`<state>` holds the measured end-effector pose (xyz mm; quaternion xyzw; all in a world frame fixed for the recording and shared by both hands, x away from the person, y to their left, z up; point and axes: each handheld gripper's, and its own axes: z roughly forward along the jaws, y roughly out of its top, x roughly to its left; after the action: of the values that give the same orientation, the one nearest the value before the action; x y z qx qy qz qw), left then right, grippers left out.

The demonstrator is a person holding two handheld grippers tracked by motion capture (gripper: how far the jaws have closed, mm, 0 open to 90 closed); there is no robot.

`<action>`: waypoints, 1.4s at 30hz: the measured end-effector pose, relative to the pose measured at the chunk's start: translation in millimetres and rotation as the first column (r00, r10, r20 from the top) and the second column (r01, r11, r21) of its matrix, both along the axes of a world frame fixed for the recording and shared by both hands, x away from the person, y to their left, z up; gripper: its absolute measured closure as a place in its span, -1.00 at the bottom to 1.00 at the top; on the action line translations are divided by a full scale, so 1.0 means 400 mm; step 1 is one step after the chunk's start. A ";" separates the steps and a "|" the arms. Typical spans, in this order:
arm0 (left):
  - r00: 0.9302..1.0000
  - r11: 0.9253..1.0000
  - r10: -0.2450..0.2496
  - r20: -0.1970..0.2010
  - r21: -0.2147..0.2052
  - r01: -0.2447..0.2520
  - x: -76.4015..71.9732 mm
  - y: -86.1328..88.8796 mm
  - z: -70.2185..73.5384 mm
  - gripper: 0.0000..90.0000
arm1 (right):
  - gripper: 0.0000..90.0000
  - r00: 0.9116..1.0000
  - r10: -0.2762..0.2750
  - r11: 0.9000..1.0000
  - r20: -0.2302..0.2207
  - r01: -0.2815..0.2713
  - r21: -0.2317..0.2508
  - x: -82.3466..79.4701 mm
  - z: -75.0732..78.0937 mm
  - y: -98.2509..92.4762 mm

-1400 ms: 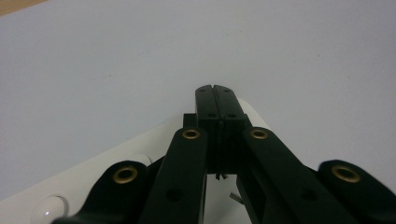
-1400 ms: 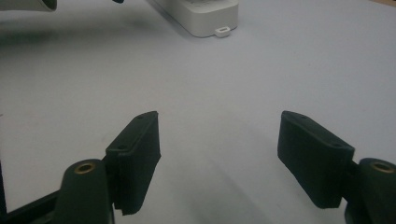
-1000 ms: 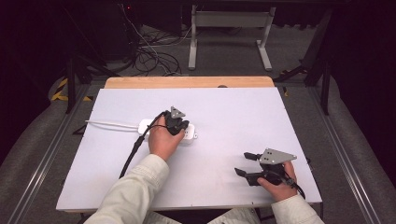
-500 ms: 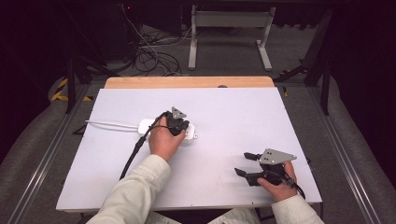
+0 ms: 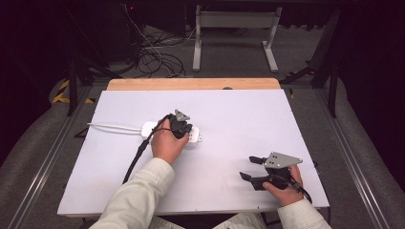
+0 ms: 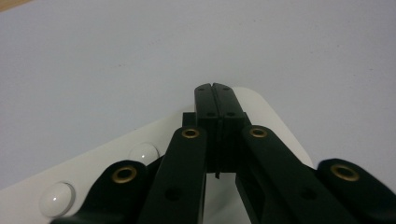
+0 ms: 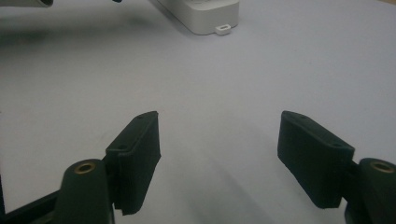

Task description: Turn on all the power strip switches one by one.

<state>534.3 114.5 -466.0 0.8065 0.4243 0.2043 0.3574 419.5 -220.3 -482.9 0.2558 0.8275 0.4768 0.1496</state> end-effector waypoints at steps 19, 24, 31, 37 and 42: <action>1.000 0.998 -0.013 -0.001 0.053 0.013 0.011 -0.019 0.005 1.00 | -0.32 1.000 0.002 1.000 -0.005 -0.002 -0.001 -0.001 -0.001 0.000; 1.000 0.999 -0.011 -0.006 0.053 0.011 0.010 -0.020 0.004 1.00 | -0.32 1.000 -0.001 1.000 -0.009 0.001 0.004 0.001 -0.002 -0.002; 0.999 0.999 -0.045 0.022 0.013 0.045 -0.004 -0.007 0.021 1.00 | -0.32 1.000 -0.010 1.000 -0.005 0.010 0.013 0.001 0.001 -0.007; 0.992 0.991 -0.072 0.100 -0.108 0.083 -0.050 0.025 0.073 0.50 | -0.32 1.000 -0.017 1.000 -0.002 0.017 0.015 0.001 0.002 -0.008; 0.982 0.969 -0.116 0.151 -0.201 0.145 -0.098 0.064 0.114 0.16 | -0.34 1.000 -0.023 1.000 0.004 0.023 0.017 -0.002 0.003 -0.008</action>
<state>495.2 140.3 -420.4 0.7741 0.3638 0.1896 0.4822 418.8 -223.4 -481.6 0.2655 0.8201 0.4827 0.1548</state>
